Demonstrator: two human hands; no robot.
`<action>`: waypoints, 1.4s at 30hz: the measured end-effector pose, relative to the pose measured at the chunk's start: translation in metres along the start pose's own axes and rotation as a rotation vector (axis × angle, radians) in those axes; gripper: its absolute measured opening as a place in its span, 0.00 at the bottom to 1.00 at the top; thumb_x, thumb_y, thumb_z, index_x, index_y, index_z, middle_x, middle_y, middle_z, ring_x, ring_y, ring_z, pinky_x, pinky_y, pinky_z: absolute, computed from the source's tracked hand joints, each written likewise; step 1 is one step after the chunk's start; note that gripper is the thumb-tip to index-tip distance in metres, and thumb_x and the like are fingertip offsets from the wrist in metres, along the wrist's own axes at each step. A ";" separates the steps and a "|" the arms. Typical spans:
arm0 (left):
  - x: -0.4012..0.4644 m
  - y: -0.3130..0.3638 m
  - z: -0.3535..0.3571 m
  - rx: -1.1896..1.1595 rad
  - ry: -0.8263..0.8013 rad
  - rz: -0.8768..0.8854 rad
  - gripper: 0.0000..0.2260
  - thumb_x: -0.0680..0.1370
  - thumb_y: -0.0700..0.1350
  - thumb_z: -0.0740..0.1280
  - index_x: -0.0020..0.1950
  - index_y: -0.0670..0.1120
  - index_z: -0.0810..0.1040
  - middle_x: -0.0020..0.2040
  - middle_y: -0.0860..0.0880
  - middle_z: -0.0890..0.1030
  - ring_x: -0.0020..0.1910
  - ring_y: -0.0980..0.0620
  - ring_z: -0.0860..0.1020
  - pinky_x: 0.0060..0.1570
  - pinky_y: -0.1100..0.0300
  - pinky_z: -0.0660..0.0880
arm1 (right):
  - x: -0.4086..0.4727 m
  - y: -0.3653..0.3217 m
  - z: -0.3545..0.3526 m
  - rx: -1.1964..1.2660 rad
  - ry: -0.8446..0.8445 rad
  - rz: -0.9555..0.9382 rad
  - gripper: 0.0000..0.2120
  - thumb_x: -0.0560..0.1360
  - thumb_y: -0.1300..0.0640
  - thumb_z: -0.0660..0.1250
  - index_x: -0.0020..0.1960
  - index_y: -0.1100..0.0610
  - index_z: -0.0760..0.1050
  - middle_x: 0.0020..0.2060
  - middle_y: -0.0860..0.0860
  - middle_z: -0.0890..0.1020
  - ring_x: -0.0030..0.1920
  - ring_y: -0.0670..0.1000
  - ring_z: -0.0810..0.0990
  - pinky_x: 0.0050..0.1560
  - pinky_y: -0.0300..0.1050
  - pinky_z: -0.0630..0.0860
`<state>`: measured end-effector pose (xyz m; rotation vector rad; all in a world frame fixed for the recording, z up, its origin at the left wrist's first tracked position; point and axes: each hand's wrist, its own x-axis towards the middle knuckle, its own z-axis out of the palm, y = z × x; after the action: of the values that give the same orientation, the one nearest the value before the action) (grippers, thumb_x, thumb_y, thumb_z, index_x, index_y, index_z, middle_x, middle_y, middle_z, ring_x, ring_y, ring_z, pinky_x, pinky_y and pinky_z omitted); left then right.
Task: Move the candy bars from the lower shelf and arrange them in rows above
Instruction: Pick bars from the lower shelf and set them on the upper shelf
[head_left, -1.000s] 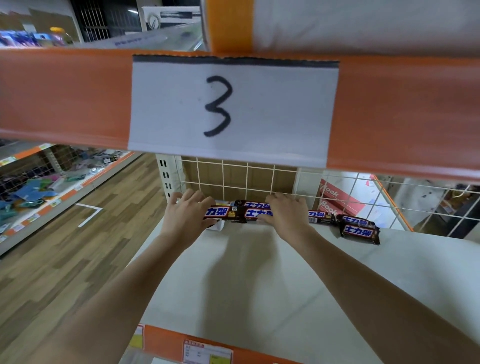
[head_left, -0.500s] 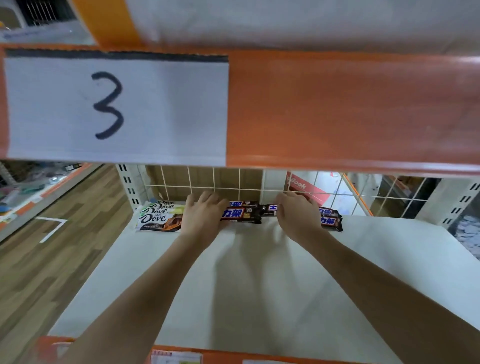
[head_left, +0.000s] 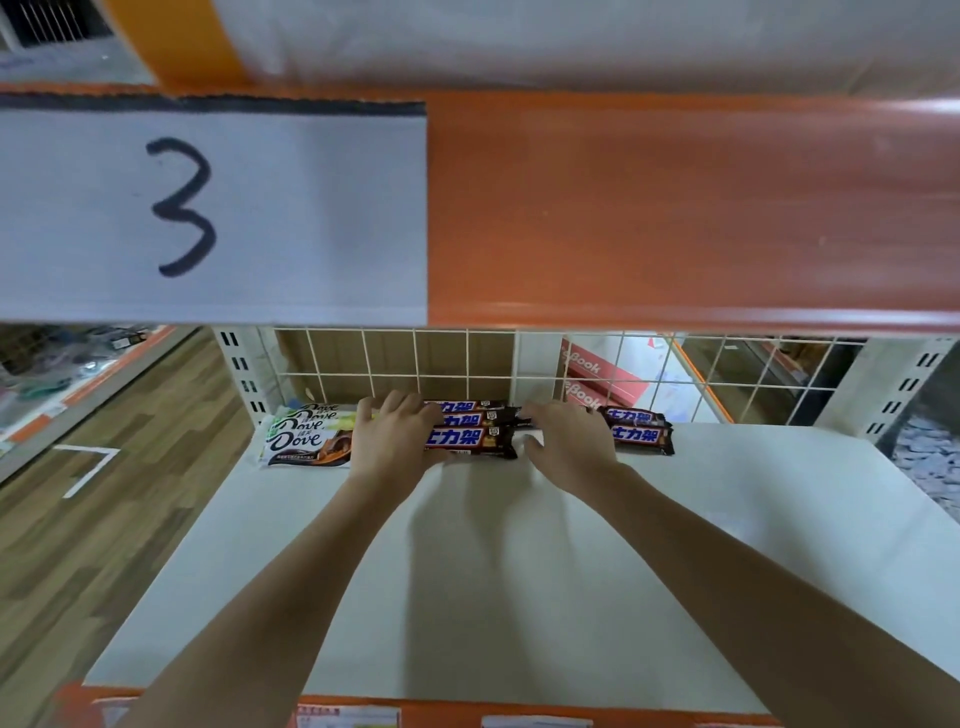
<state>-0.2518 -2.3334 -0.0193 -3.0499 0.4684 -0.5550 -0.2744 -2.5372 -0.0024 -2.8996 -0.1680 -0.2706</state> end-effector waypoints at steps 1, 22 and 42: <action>0.000 0.000 0.001 -0.013 -0.003 -0.012 0.22 0.73 0.62 0.64 0.62 0.54 0.72 0.61 0.53 0.73 0.62 0.51 0.67 0.61 0.51 0.59 | 0.001 -0.003 0.003 0.025 -0.022 0.000 0.17 0.78 0.53 0.61 0.67 0.51 0.70 0.59 0.50 0.79 0.58 0.53 0.77 0.53 0.46 0.70; 0.001 -0.002 -0.008 -0.021 -0.031 -0.017 0.23 0.72 0.61 0.66 0.63 0.52 0.70 0.61 0.52 0.73 0.62 0.50 0.68 0.60 0.52 0.60 | -0.014 -0.012 0.002 0.103 -0.062 0.020 0.21 0.77 0.59 0.60 0.69 0.55 0.64 0.60 0.54 0.77 0.56 0.56 0.77 0.48 0.48 0.75; -0.076 0.062 -0.070 -0.002 -0.010 0.032 0.20 0.75 0.61 0.62 0.63 0.51 0.71 0.60 0.53 0.74 0.64 0.51 0.67 0.65 0.49 0.59 | -0.119 0.010 -0.054 -0.004 -0.049 0.125 0.21 0.77 0.59 0.60 0.69 0.53 0.63 0.63 0.49 0.73 0.65 0.52 0.70 0.60 0.51 0.66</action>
<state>-0.3614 -2.3676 0.0165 -3.0392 0.5171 -0.5378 -0.3984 -2.5705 0.0240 -2.9069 0.0064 -0.1785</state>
